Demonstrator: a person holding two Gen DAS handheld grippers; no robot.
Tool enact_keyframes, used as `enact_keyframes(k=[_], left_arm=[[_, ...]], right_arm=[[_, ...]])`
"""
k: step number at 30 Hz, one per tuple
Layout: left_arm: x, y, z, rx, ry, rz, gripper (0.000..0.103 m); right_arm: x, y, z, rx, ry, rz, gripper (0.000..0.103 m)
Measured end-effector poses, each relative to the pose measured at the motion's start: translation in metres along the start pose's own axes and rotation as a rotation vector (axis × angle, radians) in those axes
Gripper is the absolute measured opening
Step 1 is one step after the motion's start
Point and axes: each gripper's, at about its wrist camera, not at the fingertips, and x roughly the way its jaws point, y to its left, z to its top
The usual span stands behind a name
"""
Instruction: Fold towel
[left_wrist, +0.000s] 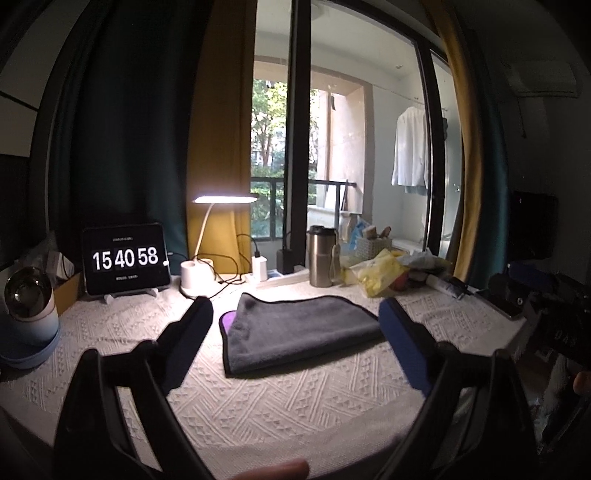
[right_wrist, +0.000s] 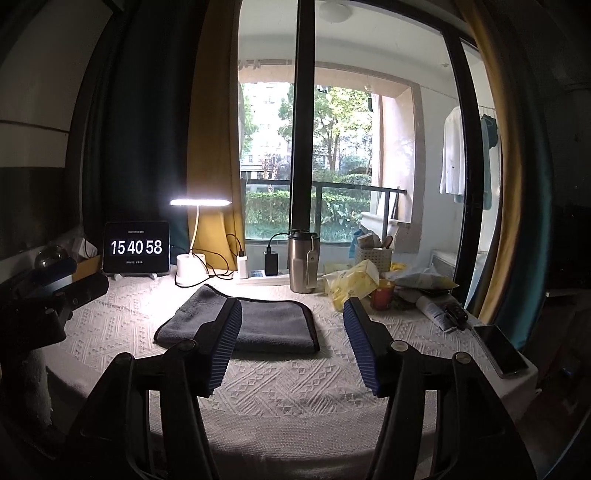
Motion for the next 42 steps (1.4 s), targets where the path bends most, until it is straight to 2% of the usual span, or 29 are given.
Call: enact_keyframes(k=[42], left_arm=[[0.0014, -0.0069, -0.0010, 0.008, 0.014, -0.004, 0.094]], right_arm=[[0.0086, 0.0008, -0.0051, 0.016, 0.026, 0.026, 0.061]])
